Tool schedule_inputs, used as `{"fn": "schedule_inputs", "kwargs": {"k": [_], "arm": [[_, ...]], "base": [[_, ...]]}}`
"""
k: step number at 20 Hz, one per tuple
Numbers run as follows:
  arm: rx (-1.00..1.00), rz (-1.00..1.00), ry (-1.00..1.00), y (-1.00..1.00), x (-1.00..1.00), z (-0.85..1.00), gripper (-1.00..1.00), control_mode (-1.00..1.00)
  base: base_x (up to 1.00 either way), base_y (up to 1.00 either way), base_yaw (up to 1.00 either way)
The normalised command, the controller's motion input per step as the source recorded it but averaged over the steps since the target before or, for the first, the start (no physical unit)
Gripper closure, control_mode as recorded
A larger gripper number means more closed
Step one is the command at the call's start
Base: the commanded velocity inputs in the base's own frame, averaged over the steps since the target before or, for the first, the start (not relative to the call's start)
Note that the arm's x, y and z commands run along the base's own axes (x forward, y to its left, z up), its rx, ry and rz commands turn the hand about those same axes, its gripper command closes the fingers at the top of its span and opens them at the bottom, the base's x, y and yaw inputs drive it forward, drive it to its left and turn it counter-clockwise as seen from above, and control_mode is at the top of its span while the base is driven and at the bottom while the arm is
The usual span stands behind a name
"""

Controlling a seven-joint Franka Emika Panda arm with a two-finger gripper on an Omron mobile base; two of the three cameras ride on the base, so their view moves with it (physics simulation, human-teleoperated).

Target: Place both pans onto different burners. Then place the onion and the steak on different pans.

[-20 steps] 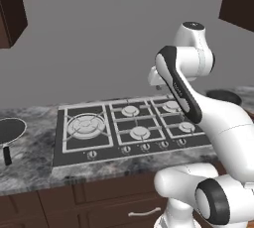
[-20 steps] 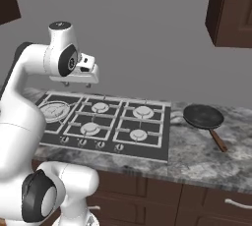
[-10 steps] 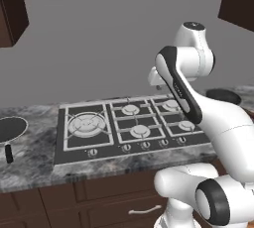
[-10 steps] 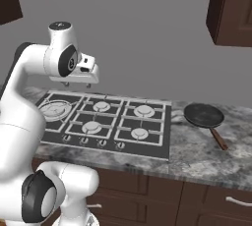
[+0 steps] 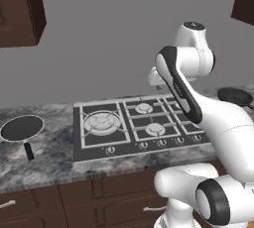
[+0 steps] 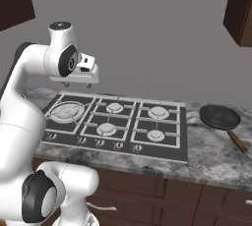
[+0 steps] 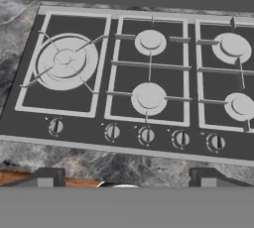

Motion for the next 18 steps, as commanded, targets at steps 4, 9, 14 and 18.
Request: {"fn": "schedule_inputs", "kwargs": {"k": [4, 9, 14, 18], "arm": [[0.0, 0.0, 0.0, 0.0, 0.0, 0.0, -1.0, 1.0], [0.0, 0.0, 0.0, 0.0, 0.0, 0.0, -1.0, 1.0], [0.0, 0.0, 0.0, 0.0, 0.0, 0.0, -1.0, 1.0], [0.0, 0.0, 0.0, 0.0, 0.0, 0.0, -1.0, 1.0]], "base": [[0.0, 0.49, 0.0], [0.0, 0.49, 0.0], [0.0, 0.45, 0.0], [0.0, 0.41, 0.0]]}}
